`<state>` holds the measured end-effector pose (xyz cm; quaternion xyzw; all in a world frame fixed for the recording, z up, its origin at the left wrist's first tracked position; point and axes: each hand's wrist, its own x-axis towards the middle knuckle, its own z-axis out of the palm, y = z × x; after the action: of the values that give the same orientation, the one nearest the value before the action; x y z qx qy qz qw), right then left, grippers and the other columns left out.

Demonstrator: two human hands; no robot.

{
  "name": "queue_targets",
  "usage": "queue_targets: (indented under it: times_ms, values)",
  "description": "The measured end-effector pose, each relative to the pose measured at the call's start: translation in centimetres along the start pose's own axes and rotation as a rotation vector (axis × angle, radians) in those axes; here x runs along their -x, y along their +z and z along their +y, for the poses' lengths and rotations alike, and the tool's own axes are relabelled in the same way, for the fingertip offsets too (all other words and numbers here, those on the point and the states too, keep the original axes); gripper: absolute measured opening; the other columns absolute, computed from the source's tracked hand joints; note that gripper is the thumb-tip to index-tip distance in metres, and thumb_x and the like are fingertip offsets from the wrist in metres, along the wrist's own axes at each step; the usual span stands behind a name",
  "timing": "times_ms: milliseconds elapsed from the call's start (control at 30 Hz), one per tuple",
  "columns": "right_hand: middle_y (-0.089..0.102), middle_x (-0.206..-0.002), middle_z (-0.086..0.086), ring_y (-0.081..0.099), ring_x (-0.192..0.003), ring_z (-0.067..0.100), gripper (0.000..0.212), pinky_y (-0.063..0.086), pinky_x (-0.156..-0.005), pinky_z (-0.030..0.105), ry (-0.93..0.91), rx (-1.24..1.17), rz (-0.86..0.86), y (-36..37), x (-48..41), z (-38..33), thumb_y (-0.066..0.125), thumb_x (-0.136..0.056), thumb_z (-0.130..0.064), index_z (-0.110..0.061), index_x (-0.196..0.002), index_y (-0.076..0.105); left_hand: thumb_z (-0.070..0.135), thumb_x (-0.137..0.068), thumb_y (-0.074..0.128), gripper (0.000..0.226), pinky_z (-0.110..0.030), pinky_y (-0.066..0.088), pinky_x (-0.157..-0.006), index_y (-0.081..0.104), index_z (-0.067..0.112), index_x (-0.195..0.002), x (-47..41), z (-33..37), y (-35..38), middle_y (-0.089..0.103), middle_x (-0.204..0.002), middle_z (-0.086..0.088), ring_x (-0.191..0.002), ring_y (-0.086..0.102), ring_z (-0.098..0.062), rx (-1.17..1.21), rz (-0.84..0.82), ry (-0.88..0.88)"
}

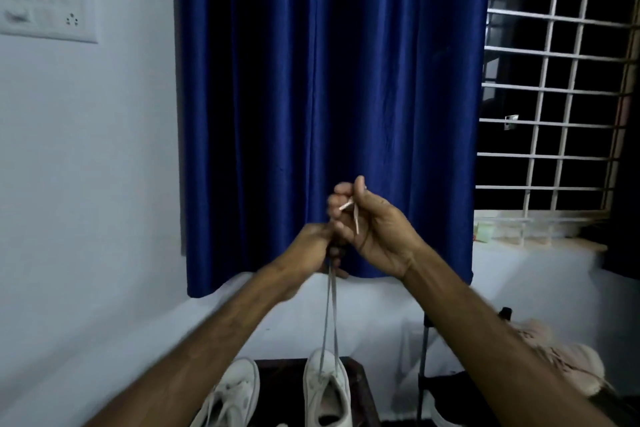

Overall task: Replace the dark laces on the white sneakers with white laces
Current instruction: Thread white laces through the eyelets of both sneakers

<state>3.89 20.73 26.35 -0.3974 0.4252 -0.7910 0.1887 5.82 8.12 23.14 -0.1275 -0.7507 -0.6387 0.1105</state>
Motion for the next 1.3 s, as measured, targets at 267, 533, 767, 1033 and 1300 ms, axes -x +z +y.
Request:
queue_targets:
  times_ms: [267,533,767,1033,1300]
  values:
    - [0.069,-0.105,0.005,0.064,-0.102,0.016,0.028,0.050,-0.090,0.028,-0.210,1.579,0.088,-5.9,-0.5,2.8,0.040,-0.102,-0.013,-0.010,-0.094,0.067,0.023,-0.107,0.033,0.036,-0.034,0.049,-0.082,0.053,0.017,-0.078,2.0,-8.3,-0.6,0.057,-0.068,0.003,-0.069,0.061,-0.011,-0.201,-0.170,-0.113]
    - [0.033,-0.053,-0.003,0.028,-0.048,0.011,0.050,0.030,-0.053,0.028,0.480,1.050,-0.077,-7.0,4.0,8.8,0.034,-0.103,-0.042,-0.018,-0.058,0.035,0.008,-0.103,0.039,0.036,-0.036,0.047,-0.077,0.060,0.012,-0.074,1.1,-12.1,-2.0,0.059,-0.074,0.003,-0.072,0.054,-0.013,-0.267,-0.017,0.072]
    - [0.052,-0.067,0.004,0.052,-0.062,0.015,0.041,0.053,-0.073,0.032,0.366,-0.149,0.009,-5.3,2.6,10.0,0.033,-0.104,-0.034,-0.008,-0.080,0.055,-0.002,-0.101,0.032,0.036,-0.014,0.050,-0.058,0.058,0.003,-0.076,1.3,-13.3,0.2,0.061,-0.072,-0.009,-0.057,0.063,0.000,-0.068,0.037,-0.065]
    - [0.070,-0.107,0.011,0.067,-0.100,0.022,0.024,0.052,-0.090,0.032,0.183,1.272,0.026,-8.7,2.8,14.5,0.042,-0.100,-0.012,-0.002,-0.103,0.065,0.000,-0.098,0.046,0.029,-0.029,0.051,-0.082,0.066,0.013,-0.082,3.7,-19.0,-0.2,0.070,-0.073,0.005,-0.076,0.064,-0.009,-0.185,-0.083,-0.125]
    - [0.065,-0.104,0.018,0.061,-0.094,0.036,0.018,0.039,-0.071,0.034,0.476,1.861,-0.114,-8.8,5.3,17.2,0.045,-0.093,-0.023,-0.008,-0.094,0.055,0.009,-0.080,0.068,0.009,-0.019,0.048,-0.066,0.067,0.016,-0.084,4.8,-20.1,1.3,0.068,-0.074,0.010,-0.069,0.062,0.000,-0.423,0.230,-0.092]
